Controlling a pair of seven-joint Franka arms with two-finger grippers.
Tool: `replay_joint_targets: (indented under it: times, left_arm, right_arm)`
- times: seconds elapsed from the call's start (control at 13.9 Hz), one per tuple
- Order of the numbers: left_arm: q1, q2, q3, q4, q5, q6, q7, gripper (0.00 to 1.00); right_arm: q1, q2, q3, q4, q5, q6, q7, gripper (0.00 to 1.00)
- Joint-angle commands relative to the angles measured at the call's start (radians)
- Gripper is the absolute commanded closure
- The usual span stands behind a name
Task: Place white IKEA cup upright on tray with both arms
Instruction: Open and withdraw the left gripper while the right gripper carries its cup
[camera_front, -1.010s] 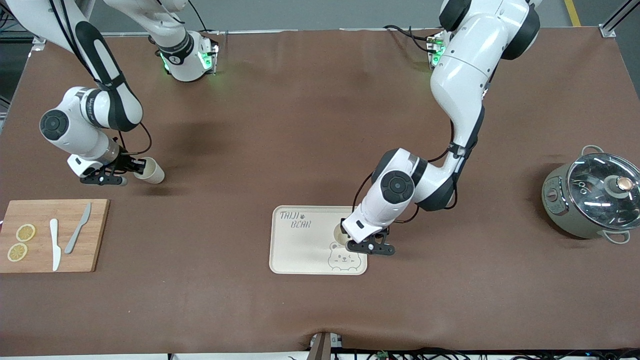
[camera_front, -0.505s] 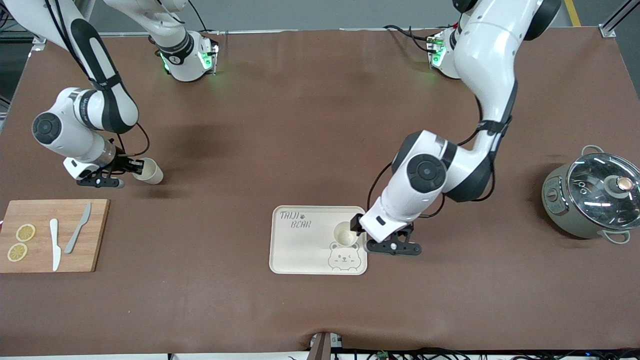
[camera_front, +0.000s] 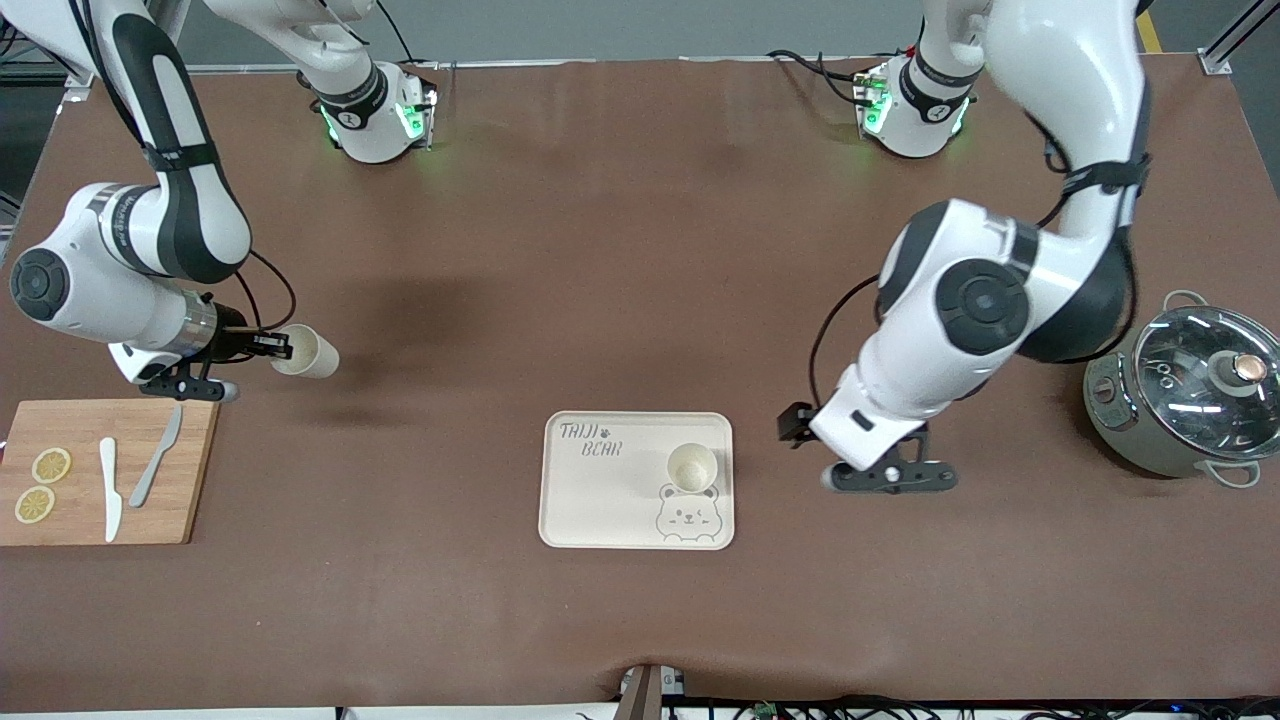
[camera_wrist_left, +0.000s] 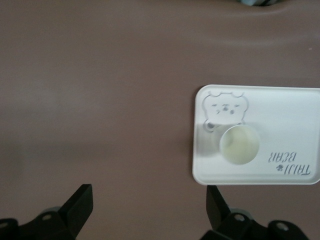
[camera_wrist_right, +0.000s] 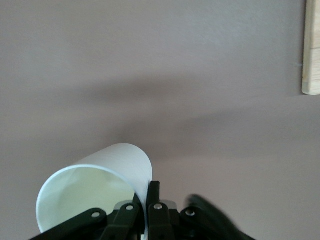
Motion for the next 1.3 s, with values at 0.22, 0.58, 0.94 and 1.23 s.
replay_joint_targets:
  times: [0.22,0.58,0.94,1.23]
  left_arm:
    - [0.099,-0.141,-0.001,-0.039,0.008,-0.230,0.003,0.00]
    - [0.117,-0.220,0.000,-0.038,0.008,-0.332,0.000,0.00]
    - [0.149,-0.280,-0.001,-0.046,0.008,-0.408,0.036,0.00]
    - [0.168,-0.338,-0.003,-0.101,0.012,-0.406,0.046,0.00]
  right_arm:
    - [0.167,0.046,-0.003,0.139,0.060,-0.034,0.292,1.00]
    - [0.308,0.138,-0.003,0.289,0.083,-0.034,0.527,1.00]
    - [0.442,0.304,-0.003,0.491,0.083,-0.031,0.792,1.00]
    - [0.491,0.396,-0.003,0.573,0.083,-0.027,0.892,1.00]
